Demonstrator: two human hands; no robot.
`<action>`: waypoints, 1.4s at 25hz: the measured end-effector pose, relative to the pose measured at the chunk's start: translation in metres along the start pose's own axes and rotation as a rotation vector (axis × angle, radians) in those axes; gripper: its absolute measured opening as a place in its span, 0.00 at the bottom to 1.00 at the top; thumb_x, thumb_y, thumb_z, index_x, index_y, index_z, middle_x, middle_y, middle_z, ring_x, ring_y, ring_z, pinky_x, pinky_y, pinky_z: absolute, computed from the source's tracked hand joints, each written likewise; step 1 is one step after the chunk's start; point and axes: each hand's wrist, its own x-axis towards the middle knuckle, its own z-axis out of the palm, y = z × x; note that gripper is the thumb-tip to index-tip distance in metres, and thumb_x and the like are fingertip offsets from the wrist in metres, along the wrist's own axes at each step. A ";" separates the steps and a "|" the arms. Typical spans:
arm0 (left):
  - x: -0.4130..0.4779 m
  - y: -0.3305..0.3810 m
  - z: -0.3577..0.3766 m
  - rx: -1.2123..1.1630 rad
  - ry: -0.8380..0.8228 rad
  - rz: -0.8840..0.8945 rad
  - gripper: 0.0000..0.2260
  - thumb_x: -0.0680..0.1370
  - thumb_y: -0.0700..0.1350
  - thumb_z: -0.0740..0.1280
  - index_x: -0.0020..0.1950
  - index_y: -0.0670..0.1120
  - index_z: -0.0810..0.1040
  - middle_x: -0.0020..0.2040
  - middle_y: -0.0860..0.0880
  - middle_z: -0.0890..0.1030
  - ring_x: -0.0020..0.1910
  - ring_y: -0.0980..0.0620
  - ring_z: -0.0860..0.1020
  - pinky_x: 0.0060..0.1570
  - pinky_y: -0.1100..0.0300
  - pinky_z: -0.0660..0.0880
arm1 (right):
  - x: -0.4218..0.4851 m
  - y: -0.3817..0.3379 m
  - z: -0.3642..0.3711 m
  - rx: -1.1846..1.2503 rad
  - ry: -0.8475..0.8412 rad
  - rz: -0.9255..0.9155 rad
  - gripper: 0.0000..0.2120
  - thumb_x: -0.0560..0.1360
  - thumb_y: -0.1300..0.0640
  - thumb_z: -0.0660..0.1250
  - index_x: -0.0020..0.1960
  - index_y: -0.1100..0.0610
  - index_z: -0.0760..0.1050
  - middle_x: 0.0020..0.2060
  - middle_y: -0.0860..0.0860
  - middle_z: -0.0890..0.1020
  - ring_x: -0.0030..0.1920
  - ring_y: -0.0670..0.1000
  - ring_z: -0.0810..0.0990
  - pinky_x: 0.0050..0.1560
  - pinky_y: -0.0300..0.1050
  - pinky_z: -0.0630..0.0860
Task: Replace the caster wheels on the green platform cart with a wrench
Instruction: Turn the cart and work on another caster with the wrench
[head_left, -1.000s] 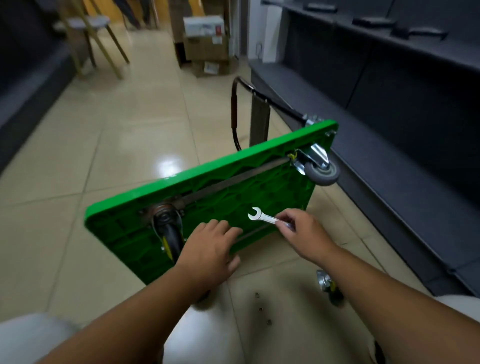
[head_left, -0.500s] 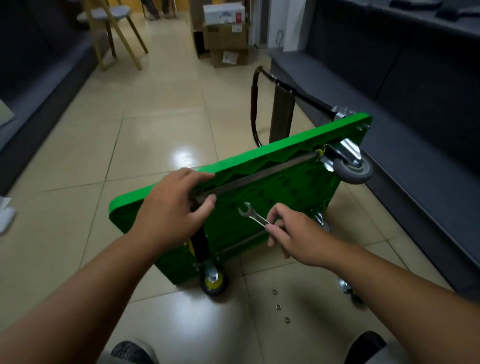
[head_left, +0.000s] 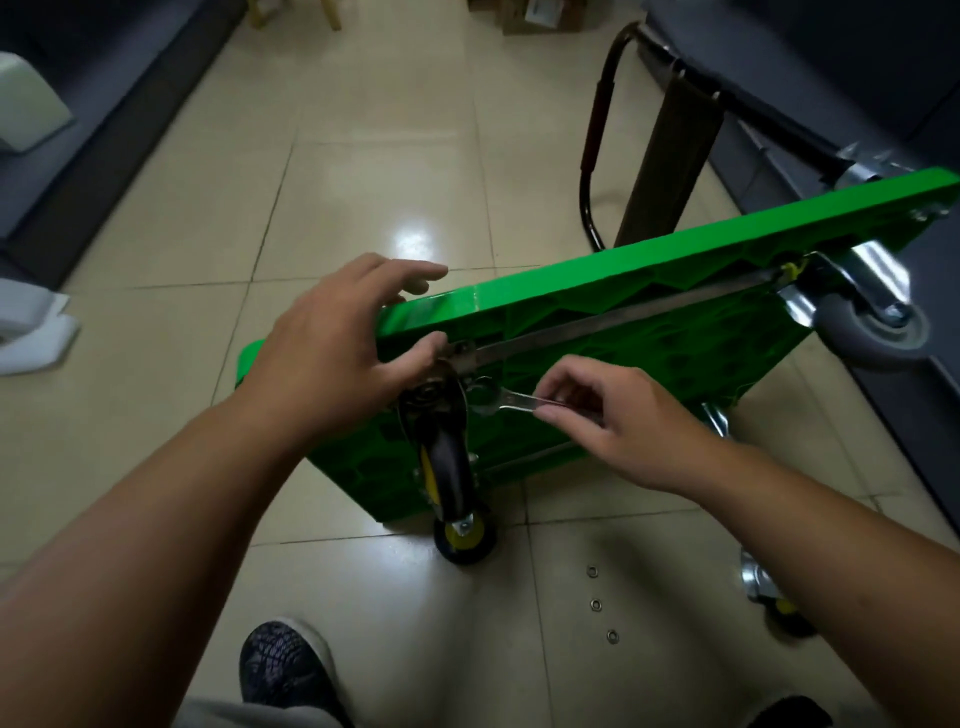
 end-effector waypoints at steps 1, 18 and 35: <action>0.001 -0.001 0.002 0.011 -0.010 0.002 0.25 0.75 0.59 0.68 0.72 0.62 0.71 0.62 0.58 0.76 0.57 0.55 0.76 0.53 0.48 0.78 | 0.001 0.005 -0.001 -0.013 0.005 -0.013 0.04 0.78 0.49 0.70 0.52 0.46 0.77 0.39 0.43 0.81 0.40 0.46 0.80 0.41 0.56 0.79; 0.000 -0.002 0.013 0.255 0.047 0.091 0.29 0.76 0.51 0.72 0.76 0.64 0.68 0.62 0.58 0.79 0.54 0.50 0.79 0.40 0.59 0.65 | 0.015 0.022 0.033 0.062 0.065 0.006 0.03 0.79 0.48 0.69 0.50 0.45 0.76 0.40 0.40 0.79 0.41 0.47 0.79 0.41 0.57 0.79; 0.000 -0.004 0.018 0.284 0.065 0.108 0.28 0.77 0.52 0.69 0.76 0.63 0.66 0.63 0.57 0.79 0.54 0.48 0.79 0.41 0.57 0.68 | 0.030 0.027 0.106 0.383 0.047 0.258 0.13 0.83 0.51 0.62 0.42 0.50 0.79 0.30 0.39 0.79 0.34 0.41 0.77 0.37 0.42 0.70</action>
